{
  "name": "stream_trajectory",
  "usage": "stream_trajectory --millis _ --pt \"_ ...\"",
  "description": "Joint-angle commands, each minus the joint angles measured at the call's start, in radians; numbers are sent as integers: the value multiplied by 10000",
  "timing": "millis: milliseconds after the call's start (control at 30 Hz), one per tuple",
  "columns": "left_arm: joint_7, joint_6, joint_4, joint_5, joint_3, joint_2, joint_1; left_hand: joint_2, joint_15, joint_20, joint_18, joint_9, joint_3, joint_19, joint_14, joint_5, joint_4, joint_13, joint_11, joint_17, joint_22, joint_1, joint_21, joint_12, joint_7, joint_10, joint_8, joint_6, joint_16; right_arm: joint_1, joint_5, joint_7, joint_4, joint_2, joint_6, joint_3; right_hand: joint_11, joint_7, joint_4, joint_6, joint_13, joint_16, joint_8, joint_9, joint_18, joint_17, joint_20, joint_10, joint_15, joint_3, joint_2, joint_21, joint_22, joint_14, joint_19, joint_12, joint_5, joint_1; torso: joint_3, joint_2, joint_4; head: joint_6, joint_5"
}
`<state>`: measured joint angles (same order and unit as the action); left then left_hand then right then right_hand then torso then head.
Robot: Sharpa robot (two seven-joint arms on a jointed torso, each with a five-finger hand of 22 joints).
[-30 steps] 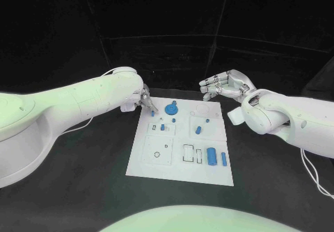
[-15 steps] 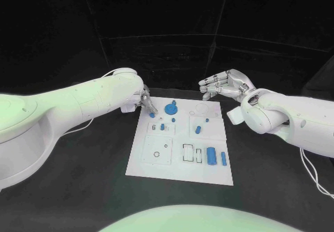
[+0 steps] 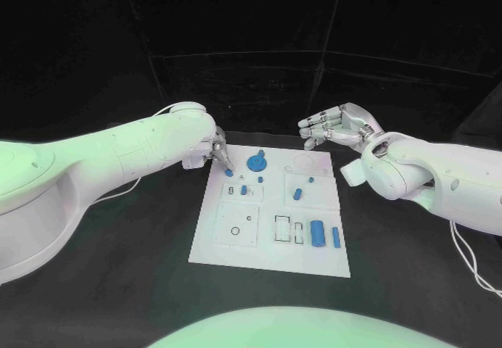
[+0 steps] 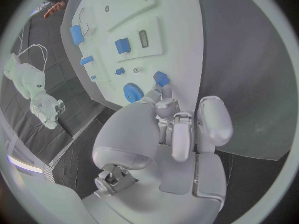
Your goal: Assemble the parts on the task board
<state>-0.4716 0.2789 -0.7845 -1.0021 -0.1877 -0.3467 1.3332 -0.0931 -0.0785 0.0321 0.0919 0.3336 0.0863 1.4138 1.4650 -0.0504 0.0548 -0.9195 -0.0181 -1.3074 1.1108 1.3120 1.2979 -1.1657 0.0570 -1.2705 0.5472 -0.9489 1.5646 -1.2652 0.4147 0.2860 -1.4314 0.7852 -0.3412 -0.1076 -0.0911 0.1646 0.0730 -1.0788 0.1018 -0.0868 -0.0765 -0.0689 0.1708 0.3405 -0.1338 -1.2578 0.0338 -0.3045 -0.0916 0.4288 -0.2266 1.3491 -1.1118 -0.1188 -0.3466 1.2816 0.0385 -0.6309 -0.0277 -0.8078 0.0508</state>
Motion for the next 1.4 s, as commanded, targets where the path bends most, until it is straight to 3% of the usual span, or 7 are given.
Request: stream_trajectory --millis 33,300,467,633,867,1100,1400 --pt "192 -116 -47 -55 8 -19 15 14 -45 -47 -28 -10 69 -3 1058 16 -28 13 -48 -2634 17 64 15 34 -59 -16 -61 -30 62 -22 10 107 -8 -4 68 8 -27 44 6 30 -13 47 60 4 125 -10 -18 -37 5 -35 65 -35 14 63 -73 39 -45 -50 4 3 -8 -3 3" --pt "446 -777 -174 -55 12 -156 16 358 -13 -41 -36 -30 -92 4 1058 31 90 4 6 -2634 25 -374 15 19 5 -61 -63 -100 62 -22 10 114 -6 7 64 8 -27 44 6 30 -13 47 60 4 125 -10 -18 -37 5 -35 65 -35 14 63 -73 39 -45 -50 4 3 -5 12 -14" --pt "710 -1234 -451 -57 14 -362 23 1093 43 0 -40 -33 -835 18 1058 30 487 -5 75 -2634 37 -1352 17 -32 76 -129 -35 -172 62 -22 10 114 -1 24 65 8 -27 44 6 30 -13 47 60 4 125 -10 -18 -37 5 -35 65 -35 14 63 -73 39 -45 -50 -1 8 -12 7 -25" --pt "980 -1509 -797 -349 13 -590 34 1411 42 13 -22 -36 -1298 -5 1058 29 610 125 74 -2634 -25 -1630 -30 38 69 -55 -35 -116 62 -22 10 108 11 36 73 8 -27 44 5 30 -14 48 60 4 125 -10 -18 -37 6 -36 66 -36 16 64 -74 39 -45 -50 1 5 -18 13 -22" --pt "1181 -1357 -1089 -1269 6 -710 43 1480 36 13 -23 -18 -1500 -3 1058 26 505 136 59 -2634 -8 -1403 -31 35 50 -42 14 -132 62 -22 10 95 33 34 97 8 -29 46 5 30 -21 56 59 4 124 -15 -17 -37 6 -45 69 -49 26 70 -86 39 -51 -49 3 0 -5 8 -2" --pt "1205 -1292 -1060 -2237 -21 -587 45 1526 36 13 -20 -6 -1602 -11 1058 28 475 142 54 -2634 -27 -1339 -47 35 42 -39 46 -156 62 -22 10 87 58 2 118 7 -29 46 5 30 -21 56 59 4 124 -15 -17 -37 6 -45 69 -49 26 70 -86 39 -51 -49 4 -8 9 17 37" --pt "1130 -671 -922 -2824 -156 -419 41 1515 40 16 -20 8 -1709 -20 1058 26 391 173 52 -2634 -35 -1149 -62 53 38 -21 83 -163 62 -21 10 78 79 -29 135 7 -32 48 -3 30 -25 61 58 4 122 -18 -19 -37 8 -43 68 -57 32 74 -92 39 -53 -61 3 -15 21 -10 52"
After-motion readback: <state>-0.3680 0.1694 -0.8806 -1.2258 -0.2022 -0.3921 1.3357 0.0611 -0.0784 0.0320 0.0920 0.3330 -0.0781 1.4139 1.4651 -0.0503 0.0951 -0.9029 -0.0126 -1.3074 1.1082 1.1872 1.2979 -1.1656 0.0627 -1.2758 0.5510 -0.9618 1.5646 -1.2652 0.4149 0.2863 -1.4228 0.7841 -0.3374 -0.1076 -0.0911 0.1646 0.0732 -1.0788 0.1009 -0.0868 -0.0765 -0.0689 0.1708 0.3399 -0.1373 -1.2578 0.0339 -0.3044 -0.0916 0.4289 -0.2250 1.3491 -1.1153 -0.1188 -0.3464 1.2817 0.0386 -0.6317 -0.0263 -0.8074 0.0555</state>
